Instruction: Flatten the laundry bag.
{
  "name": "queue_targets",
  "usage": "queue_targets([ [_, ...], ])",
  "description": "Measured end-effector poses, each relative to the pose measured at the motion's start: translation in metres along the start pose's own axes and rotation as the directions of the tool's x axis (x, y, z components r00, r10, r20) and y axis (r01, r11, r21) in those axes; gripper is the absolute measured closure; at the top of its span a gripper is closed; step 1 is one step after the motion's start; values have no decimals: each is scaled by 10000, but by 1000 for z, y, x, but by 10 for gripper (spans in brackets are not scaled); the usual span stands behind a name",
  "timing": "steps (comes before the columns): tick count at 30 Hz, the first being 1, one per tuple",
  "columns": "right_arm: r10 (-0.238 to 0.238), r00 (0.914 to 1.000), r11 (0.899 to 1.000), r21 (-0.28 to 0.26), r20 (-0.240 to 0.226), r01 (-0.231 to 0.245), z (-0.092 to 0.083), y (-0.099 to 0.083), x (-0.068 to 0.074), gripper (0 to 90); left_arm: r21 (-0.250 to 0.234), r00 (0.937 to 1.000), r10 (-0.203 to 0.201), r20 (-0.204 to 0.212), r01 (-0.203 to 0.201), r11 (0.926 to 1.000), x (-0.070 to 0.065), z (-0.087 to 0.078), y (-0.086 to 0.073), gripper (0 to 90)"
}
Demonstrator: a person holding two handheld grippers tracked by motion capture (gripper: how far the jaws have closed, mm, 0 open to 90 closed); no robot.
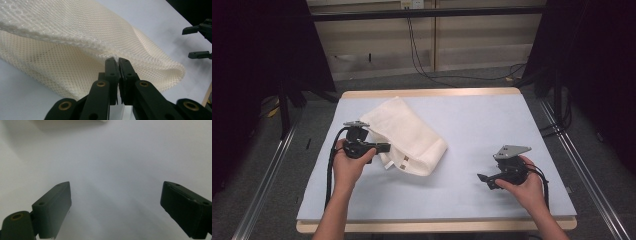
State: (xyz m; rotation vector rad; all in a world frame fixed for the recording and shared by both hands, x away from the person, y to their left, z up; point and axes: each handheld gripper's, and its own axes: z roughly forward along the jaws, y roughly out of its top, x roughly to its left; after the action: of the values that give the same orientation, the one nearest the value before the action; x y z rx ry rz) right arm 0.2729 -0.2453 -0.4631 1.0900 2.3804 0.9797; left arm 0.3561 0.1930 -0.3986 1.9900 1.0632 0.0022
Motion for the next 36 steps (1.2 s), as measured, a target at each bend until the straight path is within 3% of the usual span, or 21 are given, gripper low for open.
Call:
queue_targets([
  [5,-340,9991,9991,-261,-246,334,8,13,9,78,17,10000,3,-8,-3,10000,-2,3,4,863],
  [8,-310,9990,9992,-258,-334,302,13,18,13,64,-8,10000,9,-3,-9,10000,-4,4,6,863],
  [20,-1108,9879,9922,-688,-1082,1038,38,44,39,28,-17,9999,79,73,-79,10000,-9,11,13,863],
  [23,-1518,9801,9862,-861,-1283,1415,45,58,51,62,-114,9999,-80,98,81,9999,-10,13,14,863],
  [27,-1835,9723,9783,-1232,-1447,1663,49,70,61,89,-34,10000,32,85,-32,10000,-10,13,13,862],
  [36,-2648,9566,9597,-1305,-1217,2490,57,80,73,136,-39,10000,12,96,-12,10000,-11,15,14,861],
])
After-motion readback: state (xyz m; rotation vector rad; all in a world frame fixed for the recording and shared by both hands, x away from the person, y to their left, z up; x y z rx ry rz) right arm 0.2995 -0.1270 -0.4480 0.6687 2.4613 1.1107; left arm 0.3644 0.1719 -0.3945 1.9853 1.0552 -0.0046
